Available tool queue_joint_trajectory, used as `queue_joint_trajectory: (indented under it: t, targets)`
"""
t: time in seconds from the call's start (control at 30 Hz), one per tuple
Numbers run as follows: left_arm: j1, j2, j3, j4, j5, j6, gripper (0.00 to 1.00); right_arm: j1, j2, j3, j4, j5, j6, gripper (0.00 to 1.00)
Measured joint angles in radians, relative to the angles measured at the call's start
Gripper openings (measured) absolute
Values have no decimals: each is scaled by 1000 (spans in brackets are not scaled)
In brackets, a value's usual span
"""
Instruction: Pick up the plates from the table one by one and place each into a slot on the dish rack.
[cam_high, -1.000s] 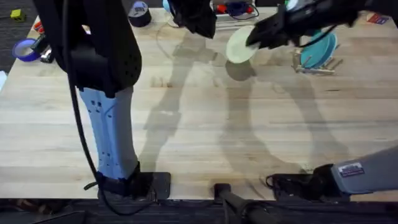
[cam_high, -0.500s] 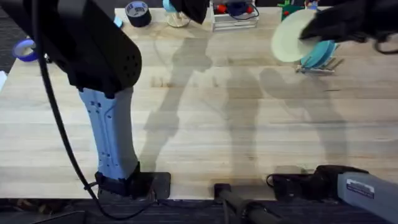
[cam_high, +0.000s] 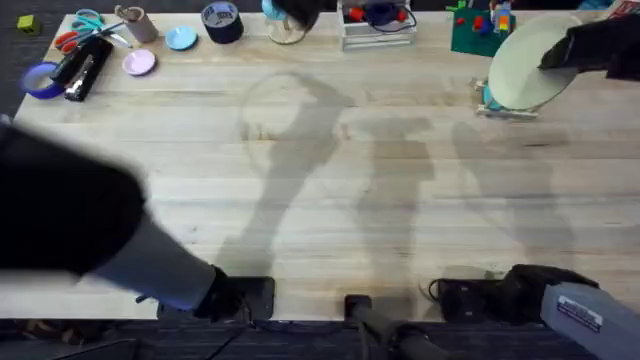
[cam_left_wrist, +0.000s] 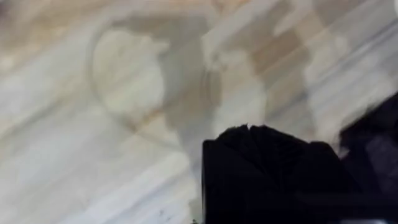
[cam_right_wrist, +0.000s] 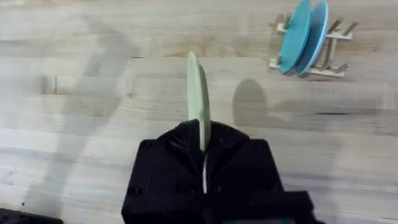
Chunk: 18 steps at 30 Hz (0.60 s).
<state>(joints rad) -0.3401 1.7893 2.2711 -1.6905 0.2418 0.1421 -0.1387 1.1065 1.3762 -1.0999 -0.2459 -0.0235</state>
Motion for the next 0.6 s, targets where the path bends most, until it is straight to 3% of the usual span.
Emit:
queue_joint_trajectory:
  t: [0.23, 0.6]
  targets:
    - [5, -270, -304, 54, -93, -33, 43, 0, 0, 0, -2, 14, -31, 30]
    - [5, -706, -732, 224, -239, -188, 42, -2, 0, 0, -1, 120, -81, 30]
